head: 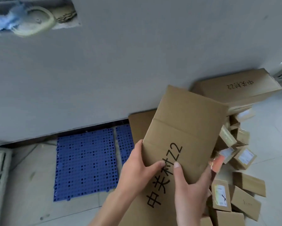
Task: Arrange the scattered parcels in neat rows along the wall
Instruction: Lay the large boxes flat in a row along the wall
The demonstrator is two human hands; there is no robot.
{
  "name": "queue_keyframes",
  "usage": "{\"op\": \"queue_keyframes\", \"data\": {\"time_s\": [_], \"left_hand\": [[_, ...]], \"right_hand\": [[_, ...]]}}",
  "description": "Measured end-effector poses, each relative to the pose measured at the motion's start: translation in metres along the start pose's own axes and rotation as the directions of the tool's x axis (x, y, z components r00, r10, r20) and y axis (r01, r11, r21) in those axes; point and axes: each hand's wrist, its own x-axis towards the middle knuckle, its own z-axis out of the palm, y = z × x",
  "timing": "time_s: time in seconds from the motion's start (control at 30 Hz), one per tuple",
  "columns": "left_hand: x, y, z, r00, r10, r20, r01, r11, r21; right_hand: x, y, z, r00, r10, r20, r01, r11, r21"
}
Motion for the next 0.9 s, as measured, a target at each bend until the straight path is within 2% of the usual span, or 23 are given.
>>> {"op": "queue_keyframes", "data": {"time_s": [0.13, 0.27, 0.4, 0.47, 0.53, 0.67, 0.77, 0.83, 0.9], "left_hand": [[-0.035, -0.064, -0.077, 0.976, -0.073, -0.204, 0.071, 0.997, -0.014], [-0.048, -0.131, -0.128, 0.908, -0.098, -0.407, 0.138, 0.988, 0.069], [-0.026, -0.207, -0.137, 0.88, -0.058, -0.471, 0.184, 0.957, 0.226], [0.002, -0.245, -0.124, 0.867, -0.101, -0.488, 0.249, 0.936, 0.249], [0.037, -0.278, -0.101, 0.851, -0.156, -0.501, 0.305, 0.924, 0.232], [0.107, -0.344, -0.051, 0.861, -0.296, -0.414, 0.378, 0.916, 0.131], [0.16, -0.38, -0.012, 0.948, -0.197, -0.248, 0.255, 0.94, 0.225], [0.189, -0.393, 0.006, 0.975, -0.197, -0.101, 0.214, 0.957, 0.196], [0.206, -0.415, 0.022, 0.969, -0.243, 0.048, 0.233, 0.961, 0.152]], "right_hand": [[-0.067, 0.002, 0.067, 0.983, -0.006, 0.186, 0.006, 1.0, 0.0], [-0.105, 0.014, 0.148, 0.902, -0.093, 0.422, 0.067, 0.995, 0.075], [-0.094, 0.053, 0.241, 0.774, -0.103, 0.625, 0.088, 0.995, 0.055], [-0.075, 0.085, 0.29, 0.699, -0.072, 0.711, 0.1, 0.995, 0.003], [-0.052, 0.123, 0.332, 0.661, -0.028, 0.75, 0.107, 0.993, -0.056], [0.006, 0.19, 0.39, 0.595, 0.016, 0.803, 0.249, 0.947, -0.203], [0.043, 0.22, 0.426, 0.525, -0.025, 0.851, 0.366, 0.909, -0.2], [0.058, 0.226, 0.437, 0.54, -0.07, 0.839, 0.349, 0.926, -0.147], [0.071, 0.238, 0.438, 0.551, -0.081, 0.83, 0.34, 0.931, -0.136]]}}
